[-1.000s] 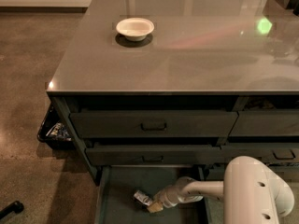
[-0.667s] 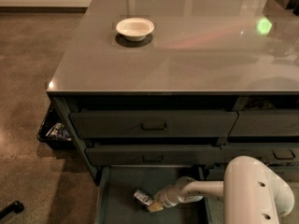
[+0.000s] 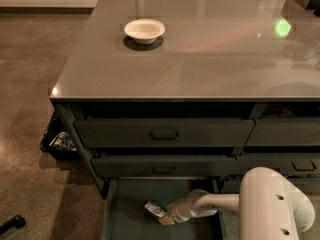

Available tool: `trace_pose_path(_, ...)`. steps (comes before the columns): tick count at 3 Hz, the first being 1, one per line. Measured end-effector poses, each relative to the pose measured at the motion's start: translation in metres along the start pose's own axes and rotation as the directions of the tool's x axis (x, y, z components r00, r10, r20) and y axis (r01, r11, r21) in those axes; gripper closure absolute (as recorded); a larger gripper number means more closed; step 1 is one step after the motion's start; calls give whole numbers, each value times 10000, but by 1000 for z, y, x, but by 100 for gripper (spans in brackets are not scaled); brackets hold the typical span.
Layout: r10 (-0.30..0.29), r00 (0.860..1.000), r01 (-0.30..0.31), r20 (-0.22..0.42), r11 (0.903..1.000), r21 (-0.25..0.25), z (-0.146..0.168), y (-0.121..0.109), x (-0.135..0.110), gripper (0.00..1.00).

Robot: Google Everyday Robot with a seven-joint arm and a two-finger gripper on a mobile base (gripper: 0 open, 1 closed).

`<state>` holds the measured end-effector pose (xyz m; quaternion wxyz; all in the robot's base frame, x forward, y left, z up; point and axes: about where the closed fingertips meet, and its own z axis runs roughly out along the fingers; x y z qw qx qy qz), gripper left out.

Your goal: Place redbull can into bottom drawer

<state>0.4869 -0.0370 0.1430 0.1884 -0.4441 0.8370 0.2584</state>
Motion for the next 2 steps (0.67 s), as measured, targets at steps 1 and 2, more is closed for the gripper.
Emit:
trace_pose_path(1,0,10000,0,0,10000,0,0,0,0,12)
trace_pose_path(2,0,10000,0,0,10000,-1,0,0,0,0)
